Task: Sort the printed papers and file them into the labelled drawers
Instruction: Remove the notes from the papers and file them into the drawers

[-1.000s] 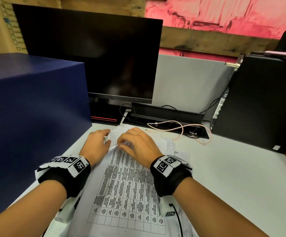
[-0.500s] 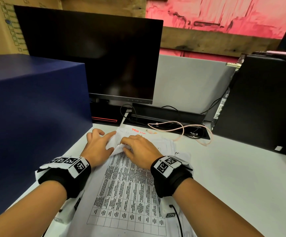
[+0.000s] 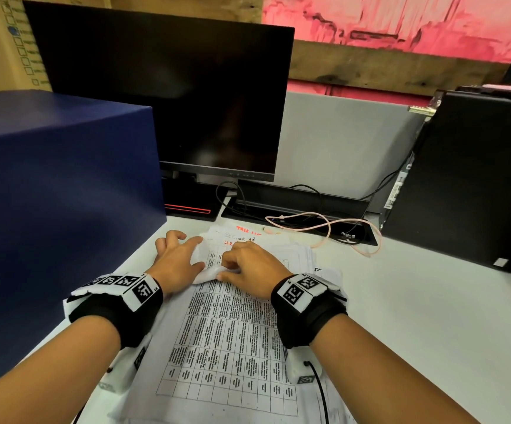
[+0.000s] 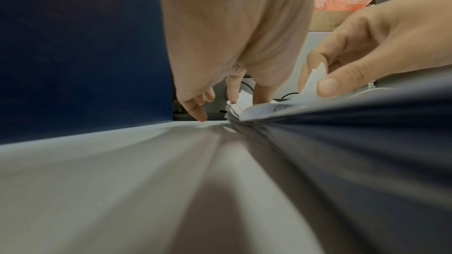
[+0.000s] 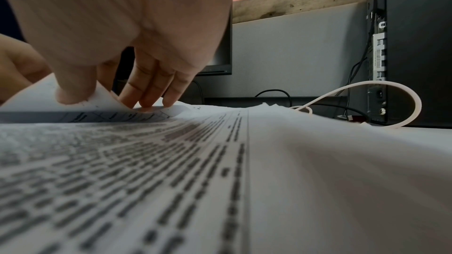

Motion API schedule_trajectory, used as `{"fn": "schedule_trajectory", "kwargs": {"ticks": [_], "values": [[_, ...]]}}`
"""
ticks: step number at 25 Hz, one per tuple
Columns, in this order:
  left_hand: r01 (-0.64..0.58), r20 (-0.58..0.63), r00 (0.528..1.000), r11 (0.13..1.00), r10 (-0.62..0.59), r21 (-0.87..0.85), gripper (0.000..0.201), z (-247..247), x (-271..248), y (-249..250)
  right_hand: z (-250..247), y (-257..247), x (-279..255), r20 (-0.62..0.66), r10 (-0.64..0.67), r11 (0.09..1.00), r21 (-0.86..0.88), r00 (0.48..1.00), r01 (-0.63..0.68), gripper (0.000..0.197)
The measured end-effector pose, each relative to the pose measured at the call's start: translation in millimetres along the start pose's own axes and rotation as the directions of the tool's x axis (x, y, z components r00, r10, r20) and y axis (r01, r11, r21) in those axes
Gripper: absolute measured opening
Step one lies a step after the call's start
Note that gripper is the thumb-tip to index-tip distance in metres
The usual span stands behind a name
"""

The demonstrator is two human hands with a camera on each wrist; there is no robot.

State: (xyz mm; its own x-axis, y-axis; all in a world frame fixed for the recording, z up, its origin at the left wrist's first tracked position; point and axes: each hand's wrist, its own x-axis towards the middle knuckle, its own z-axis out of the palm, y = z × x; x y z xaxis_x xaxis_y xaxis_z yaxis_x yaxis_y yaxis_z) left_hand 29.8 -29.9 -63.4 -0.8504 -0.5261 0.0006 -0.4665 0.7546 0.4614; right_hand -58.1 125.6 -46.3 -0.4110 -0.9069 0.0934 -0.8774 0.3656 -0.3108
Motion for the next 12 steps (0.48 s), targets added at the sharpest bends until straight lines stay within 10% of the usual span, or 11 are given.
{"fn": "schedule_trajectory", "kwargs": {"ticks": [12], "values": [[-0.145, -0.169, 0.976, 0.989, 0.136, -0.040, 0.020, -1.5, 5.9, -6.7, -3.0, -2.7, -4.2, -0.058, 0.020, 1.000, 0.002, 0.998, -0.020, 0.019]]}}
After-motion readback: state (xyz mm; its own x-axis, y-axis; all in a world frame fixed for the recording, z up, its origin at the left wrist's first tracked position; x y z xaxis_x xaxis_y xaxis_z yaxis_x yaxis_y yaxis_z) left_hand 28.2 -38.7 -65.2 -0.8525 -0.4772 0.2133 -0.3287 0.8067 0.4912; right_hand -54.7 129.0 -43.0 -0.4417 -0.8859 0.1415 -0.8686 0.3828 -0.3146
